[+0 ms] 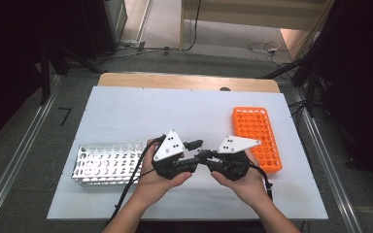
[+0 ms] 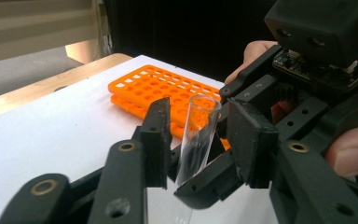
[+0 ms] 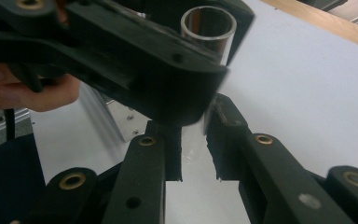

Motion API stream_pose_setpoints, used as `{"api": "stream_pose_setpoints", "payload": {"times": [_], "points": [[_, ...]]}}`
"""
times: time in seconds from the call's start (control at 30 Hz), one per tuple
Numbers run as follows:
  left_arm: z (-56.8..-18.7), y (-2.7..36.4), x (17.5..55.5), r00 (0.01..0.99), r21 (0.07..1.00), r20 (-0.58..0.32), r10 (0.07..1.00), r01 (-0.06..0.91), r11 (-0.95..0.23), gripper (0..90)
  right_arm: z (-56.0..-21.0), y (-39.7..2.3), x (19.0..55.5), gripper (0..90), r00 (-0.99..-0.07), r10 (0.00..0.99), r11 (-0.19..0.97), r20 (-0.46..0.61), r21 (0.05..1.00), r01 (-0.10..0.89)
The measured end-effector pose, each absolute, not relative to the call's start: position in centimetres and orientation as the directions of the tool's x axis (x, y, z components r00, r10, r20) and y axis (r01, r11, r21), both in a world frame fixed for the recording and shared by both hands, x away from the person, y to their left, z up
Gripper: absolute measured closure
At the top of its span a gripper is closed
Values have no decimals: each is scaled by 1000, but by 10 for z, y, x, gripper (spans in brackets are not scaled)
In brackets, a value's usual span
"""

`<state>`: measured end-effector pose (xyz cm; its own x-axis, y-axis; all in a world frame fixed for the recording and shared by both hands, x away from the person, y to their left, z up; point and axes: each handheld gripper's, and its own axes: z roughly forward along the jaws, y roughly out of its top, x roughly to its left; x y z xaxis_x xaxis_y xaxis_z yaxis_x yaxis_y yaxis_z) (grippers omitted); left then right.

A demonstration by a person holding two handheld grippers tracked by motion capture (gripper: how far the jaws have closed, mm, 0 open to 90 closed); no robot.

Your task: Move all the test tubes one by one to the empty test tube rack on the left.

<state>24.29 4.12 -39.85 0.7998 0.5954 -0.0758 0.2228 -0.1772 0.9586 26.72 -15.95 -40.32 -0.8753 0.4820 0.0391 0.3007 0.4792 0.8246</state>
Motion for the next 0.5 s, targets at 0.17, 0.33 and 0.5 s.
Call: {"api": "stream_pose_setpoints", "payload": {"times": [0.17,0.33,0.5], "points": [[-398,41,242,801,960,-82,593,223,-169,686,-403,-157,265,741,-877,479,488,29,822,294],[-397,42,242,799,960,-74,597,219,-174,732,-403,-157,265,741,-879,476,487,31,823,293],[-397,43,242,797,960,-72,600,219,-176,738,-403,-156,265,741,-881,473,488,27,824,287]]}}
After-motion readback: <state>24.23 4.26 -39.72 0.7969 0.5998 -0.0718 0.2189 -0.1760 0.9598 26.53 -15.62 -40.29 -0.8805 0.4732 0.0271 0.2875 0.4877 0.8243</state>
